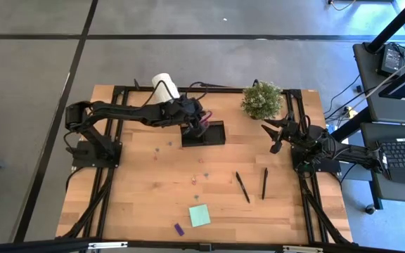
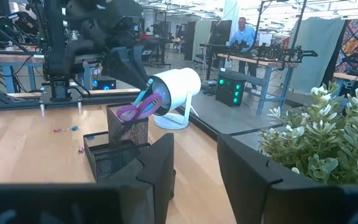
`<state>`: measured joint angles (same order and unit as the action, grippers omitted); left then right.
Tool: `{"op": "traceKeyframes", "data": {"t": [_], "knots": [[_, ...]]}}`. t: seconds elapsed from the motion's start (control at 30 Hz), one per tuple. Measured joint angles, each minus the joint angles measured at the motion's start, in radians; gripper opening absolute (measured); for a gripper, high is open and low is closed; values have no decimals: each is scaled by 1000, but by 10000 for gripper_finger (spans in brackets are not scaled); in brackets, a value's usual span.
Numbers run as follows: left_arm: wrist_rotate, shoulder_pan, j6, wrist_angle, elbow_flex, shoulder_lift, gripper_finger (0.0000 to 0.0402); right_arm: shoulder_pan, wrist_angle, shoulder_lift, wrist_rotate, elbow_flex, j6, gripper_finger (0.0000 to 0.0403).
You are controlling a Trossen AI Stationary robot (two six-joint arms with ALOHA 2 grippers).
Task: Pick and place office supplies into organizer
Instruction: Put the light blue pencil into the black desk organizer, then put the black pen into the black desk organizer
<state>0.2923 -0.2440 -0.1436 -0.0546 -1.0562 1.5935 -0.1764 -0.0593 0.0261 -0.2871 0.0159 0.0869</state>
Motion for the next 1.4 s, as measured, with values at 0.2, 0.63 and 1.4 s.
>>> {"op": "traceKeyframes", "data": {"t": [0.2,0.63,1.4], "knots": [[1,0,0,10,21,3,18,0,0,0,0,0,-5,129],[-1,0,56,-20,21,5,31,0,-1,0,0,0,-31,129],[-82,3,77,-25,-1,-81,92,0,-2,0,0,0,-34,129]]}}
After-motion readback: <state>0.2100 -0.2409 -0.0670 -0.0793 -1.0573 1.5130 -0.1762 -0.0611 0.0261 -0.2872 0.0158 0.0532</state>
